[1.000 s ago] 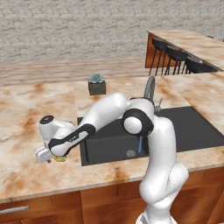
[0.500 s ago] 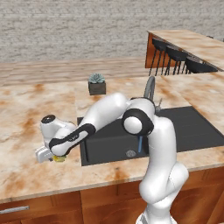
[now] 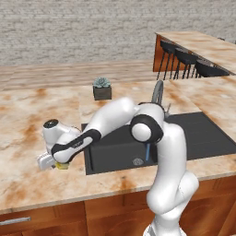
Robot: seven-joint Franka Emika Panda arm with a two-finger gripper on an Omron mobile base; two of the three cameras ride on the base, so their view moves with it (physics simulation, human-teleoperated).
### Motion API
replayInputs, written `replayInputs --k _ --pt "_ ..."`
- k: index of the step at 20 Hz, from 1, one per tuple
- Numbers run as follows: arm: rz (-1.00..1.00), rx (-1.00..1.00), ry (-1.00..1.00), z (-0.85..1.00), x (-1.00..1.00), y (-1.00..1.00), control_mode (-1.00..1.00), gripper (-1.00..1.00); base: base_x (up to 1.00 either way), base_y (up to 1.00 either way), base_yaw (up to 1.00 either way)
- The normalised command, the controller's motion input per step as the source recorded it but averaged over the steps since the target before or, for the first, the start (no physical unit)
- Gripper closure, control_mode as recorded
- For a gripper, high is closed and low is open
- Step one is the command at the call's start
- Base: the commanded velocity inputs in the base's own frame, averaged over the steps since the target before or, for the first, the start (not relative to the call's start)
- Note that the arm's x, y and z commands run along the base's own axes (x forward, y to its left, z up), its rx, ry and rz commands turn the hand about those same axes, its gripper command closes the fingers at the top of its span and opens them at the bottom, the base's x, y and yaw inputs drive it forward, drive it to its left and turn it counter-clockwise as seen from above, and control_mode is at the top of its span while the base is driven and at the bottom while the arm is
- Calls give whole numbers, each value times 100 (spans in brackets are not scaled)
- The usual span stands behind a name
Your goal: Soak the sponge with water for a few seconds and then drop it inside the sink.
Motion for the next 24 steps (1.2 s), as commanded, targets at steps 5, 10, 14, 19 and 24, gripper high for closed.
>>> replayInputs --k 5,10,14,19,24 --pt "-4 0 -2 43 -6 -19 -100 100 0 0 0" --pt "-6 0 -3 45 -17 -32 -100 100 0 0 0" --pt "-8 0 0 29 -14 -40 -100 100 0 0 0" --pt "-10 0 0 30 -10 -44 -100 100 0 0 0" --pt "-12 0 -2 33 -18 -45 -100 100 0 0 0"
